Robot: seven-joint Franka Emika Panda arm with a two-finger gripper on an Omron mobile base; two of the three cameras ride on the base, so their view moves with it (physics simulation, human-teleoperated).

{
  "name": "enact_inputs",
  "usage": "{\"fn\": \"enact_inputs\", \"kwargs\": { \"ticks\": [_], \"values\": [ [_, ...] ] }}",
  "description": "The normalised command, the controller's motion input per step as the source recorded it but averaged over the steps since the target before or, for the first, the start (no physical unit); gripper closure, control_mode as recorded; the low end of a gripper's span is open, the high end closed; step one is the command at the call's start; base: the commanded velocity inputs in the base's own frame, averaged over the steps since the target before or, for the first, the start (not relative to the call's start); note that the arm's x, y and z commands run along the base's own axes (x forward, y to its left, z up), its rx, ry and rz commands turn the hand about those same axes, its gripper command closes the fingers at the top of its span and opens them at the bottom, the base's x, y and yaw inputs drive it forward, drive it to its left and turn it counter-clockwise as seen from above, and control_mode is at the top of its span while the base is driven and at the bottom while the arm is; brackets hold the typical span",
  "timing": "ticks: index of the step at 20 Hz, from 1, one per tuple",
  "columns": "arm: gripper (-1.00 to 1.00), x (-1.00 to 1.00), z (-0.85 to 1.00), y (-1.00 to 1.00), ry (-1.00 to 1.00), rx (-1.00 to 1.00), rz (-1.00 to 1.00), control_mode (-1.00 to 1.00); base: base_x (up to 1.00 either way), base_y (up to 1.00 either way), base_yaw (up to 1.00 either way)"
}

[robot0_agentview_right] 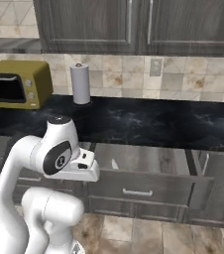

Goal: Pick up the metallic utensils from the counter and place them in the open drawer. Make sure not to pick up any wooden utensils.

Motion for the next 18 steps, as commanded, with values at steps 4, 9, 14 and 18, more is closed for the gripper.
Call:
{"fn": "enact_inputs", "kwargs": {
  "ticks": [4,9,14,18],
  "values": [
    [-1.00,0.00,0.00,0.00,0.00,0.00,0.00,1.00,-0.18,-0.15,-0.64],
    [-1.00,0.00,0.00,0.00,0.00,0.00,0.00,1.00,0.00,-0.02,-0.90],
    [-1.00,0.00,0.00,0.00,0.00,0.00,0.00,1.00,0.00,0.00,-0.90],
    [-1.00,0.00,0.00,0.00,0.00,0.00,0.00,1.00,0.00,0.00,-0.90]
  ]
}}
